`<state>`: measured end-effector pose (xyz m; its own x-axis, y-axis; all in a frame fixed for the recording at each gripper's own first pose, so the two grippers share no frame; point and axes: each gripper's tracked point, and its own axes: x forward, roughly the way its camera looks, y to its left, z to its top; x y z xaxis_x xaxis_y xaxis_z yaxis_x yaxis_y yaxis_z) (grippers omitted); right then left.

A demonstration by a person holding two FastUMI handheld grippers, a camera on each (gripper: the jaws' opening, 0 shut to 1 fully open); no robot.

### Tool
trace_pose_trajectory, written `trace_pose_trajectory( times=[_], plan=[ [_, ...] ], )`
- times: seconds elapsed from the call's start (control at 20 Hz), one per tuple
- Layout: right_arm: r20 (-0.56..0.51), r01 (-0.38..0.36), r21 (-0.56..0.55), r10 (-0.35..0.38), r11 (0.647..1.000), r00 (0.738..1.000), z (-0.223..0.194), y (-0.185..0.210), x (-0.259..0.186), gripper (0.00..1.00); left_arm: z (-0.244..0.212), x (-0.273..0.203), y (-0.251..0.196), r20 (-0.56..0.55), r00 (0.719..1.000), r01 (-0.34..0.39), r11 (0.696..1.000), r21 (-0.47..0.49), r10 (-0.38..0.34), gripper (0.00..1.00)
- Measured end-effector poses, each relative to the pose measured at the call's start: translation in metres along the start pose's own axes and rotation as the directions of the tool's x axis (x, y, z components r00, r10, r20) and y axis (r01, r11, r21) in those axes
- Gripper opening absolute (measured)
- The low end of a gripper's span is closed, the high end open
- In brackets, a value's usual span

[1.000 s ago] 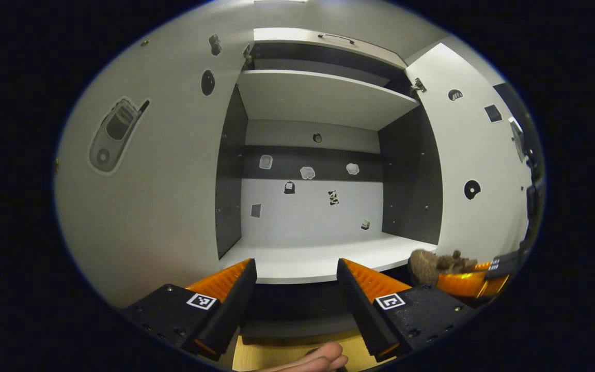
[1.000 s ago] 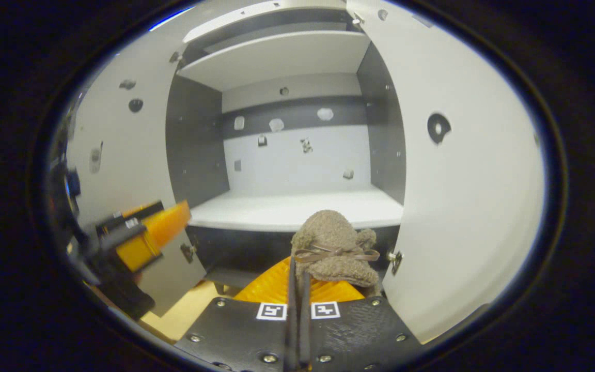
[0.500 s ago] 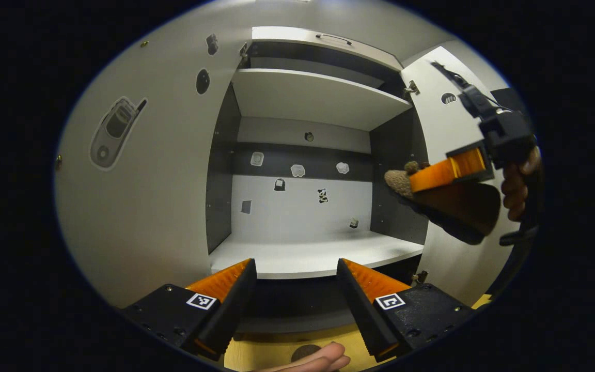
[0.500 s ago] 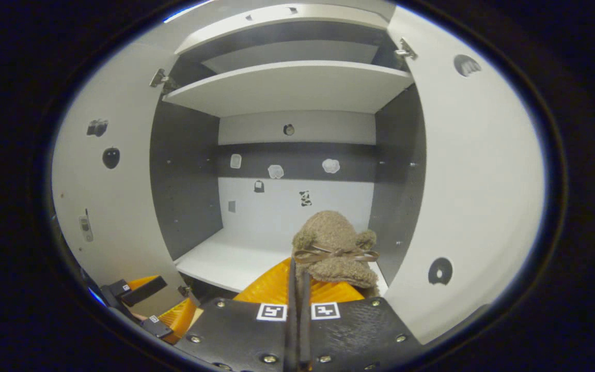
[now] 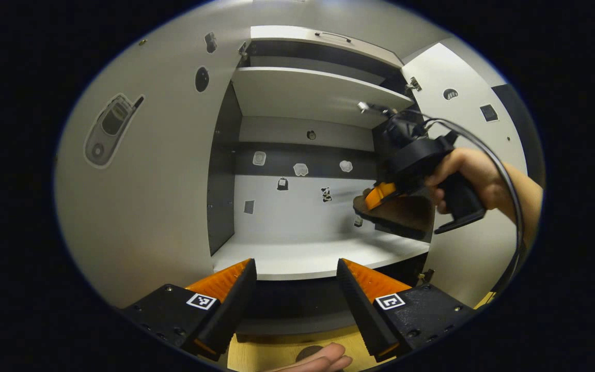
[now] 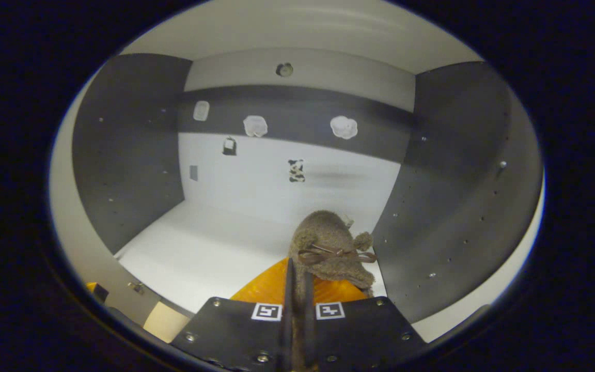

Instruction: Grab one shoe with the right hand and put it into the shoe cabinet, grab the other shoe with the left hand and put it into the shoe cabinet; then close the right door with the right hand and the left door with the left hand.

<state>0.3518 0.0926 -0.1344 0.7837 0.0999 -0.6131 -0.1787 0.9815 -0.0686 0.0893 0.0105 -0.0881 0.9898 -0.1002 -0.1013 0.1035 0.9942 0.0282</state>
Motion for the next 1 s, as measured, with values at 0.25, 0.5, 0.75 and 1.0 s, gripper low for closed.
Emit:
trace_pose_trajectory(
  times=[0.25, 0.5, 0.75, 1.0],
  plan=[
    [-0.131, 0.064, -0.082, -0.074, 0.995, 0.989, -0.031, -0.006, 0.062, 0.10, 0.004, -0.002, -0.006, 0.011, 1.000, 0.021, 1.000, -0.002, -0.021, 0.96],
    [-0.159, 0.118, -0.176, -0.147, 0.977, 0.976, -0.033, 0.000, 0.075, 0.10, 0.002, -0.001, 0.001, 0.006, 1.000, -0.011, 1.000, 0.000, 0.011, 0.96],
    [-0.224, 0.112, -0.151, -0.144, 0.982, 0.964, -0.051, -0.005, 0.073, 0.23, -0.004, -0.001, -0.002, -0.014, 1.000, -0.008, 1.000, -0.001, 0.008, 0.96],
    [-0.156, 0.049, -0.135, -0.070, 0.990, 0.985, -0.029, 0.007, 0.026, 0.74, 0.001, -0.005, 0.003, 0.001, 0.999, -0.039, 0.999, -0.005, 0.039, 0.96]
  ],
)
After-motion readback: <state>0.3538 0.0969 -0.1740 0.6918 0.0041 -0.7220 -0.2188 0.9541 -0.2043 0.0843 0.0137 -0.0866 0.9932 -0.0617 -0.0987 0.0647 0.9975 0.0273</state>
